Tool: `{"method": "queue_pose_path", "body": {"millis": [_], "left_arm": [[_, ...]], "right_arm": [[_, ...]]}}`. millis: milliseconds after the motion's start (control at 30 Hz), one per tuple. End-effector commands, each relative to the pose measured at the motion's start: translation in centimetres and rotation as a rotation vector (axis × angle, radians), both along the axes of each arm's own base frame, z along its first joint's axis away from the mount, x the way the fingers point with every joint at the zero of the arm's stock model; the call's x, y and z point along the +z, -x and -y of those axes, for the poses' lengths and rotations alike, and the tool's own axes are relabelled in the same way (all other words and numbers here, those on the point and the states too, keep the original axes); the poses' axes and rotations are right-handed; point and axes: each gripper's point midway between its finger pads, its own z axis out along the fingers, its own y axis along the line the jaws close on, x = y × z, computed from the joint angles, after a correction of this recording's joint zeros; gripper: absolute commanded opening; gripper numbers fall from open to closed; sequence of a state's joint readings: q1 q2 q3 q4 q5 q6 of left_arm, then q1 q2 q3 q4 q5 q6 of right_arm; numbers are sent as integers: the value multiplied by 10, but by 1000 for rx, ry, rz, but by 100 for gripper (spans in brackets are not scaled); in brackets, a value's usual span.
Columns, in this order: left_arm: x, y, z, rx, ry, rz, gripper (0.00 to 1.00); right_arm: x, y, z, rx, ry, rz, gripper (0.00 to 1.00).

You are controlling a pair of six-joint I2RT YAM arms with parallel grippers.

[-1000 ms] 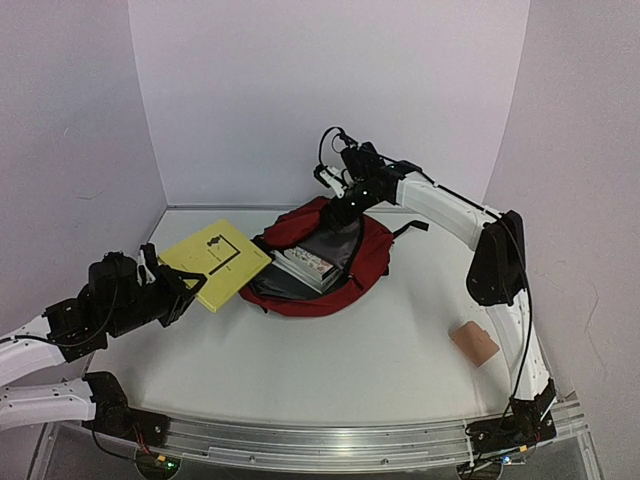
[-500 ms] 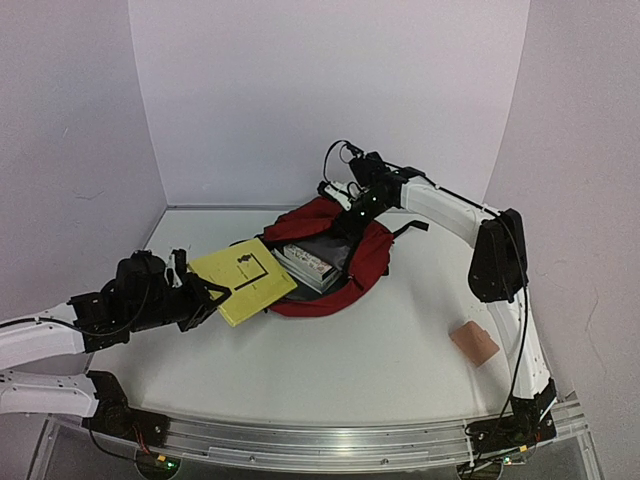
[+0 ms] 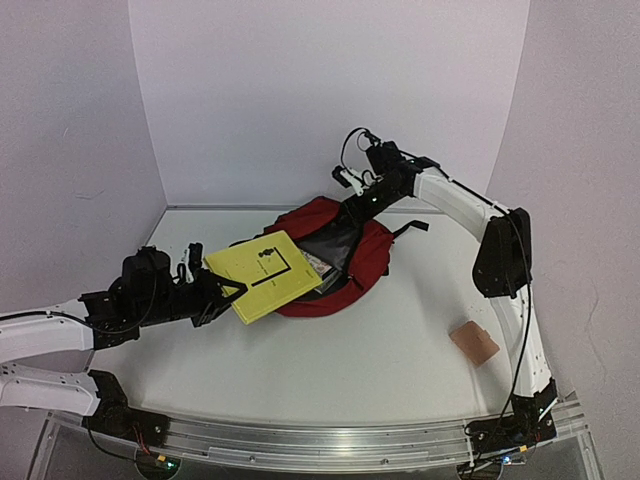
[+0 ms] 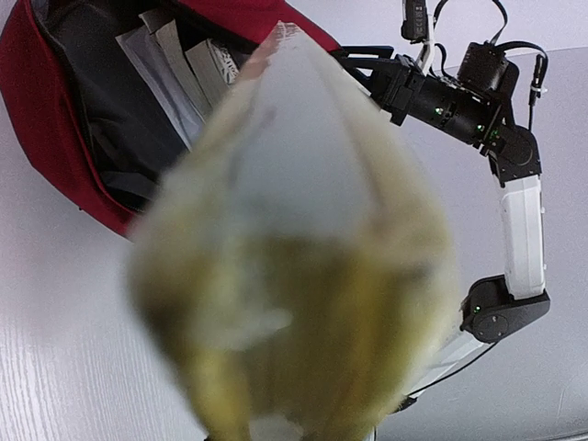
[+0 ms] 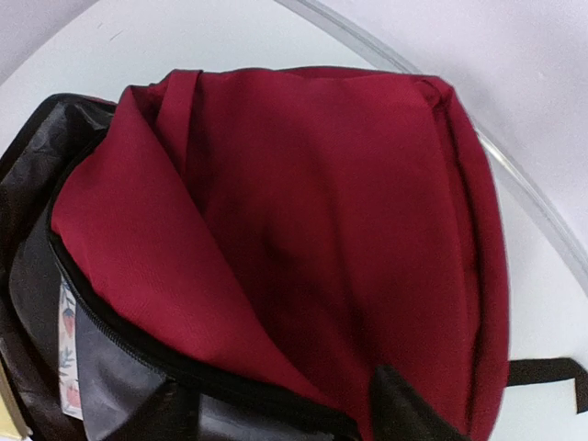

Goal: Pack the student bag
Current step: Place the book in the student bag.

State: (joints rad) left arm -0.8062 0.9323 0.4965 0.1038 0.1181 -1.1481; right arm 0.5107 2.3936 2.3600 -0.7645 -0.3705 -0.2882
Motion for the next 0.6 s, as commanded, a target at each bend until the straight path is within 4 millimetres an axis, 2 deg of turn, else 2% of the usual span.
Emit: {"method": "queue_pose_path", "body": {"millis": [0, 133, 167, 300, 400, 433, 500, 567], "left_arm": [[72, -4, 7, -18, 170, 189, 0], [71, -4, 3, 0, 165, 186, 0], [71, -4, 2, 3, 162, 186, 0], [67, -4, 1, 11, 154, 176, 0], [61, -4, 3, 4, 159, 162, 0], [59, -4, 4, 2, 160, 157, 0], [55, -4, 6, -5, 170, 148, 0], [53, -5, 10, -16, 182, 145, 0]], "right_arm": [[-2, -5, 4, -31, -58, -61, 90], [-12, -4, 3, -17, -57, -82, 78], [-14, -3, 2, -11, -62, -91, 69], [-14, 4, -3, 19, -114, -137, 47], [-1, 7, -5, 33, -142, -135, 13], [8, 7, -6, 30, -155, -126, 5], [28, 9, -7, 25, -188, -114, 0], [50, 14, -9, 28, -232, -108, 0]]}}
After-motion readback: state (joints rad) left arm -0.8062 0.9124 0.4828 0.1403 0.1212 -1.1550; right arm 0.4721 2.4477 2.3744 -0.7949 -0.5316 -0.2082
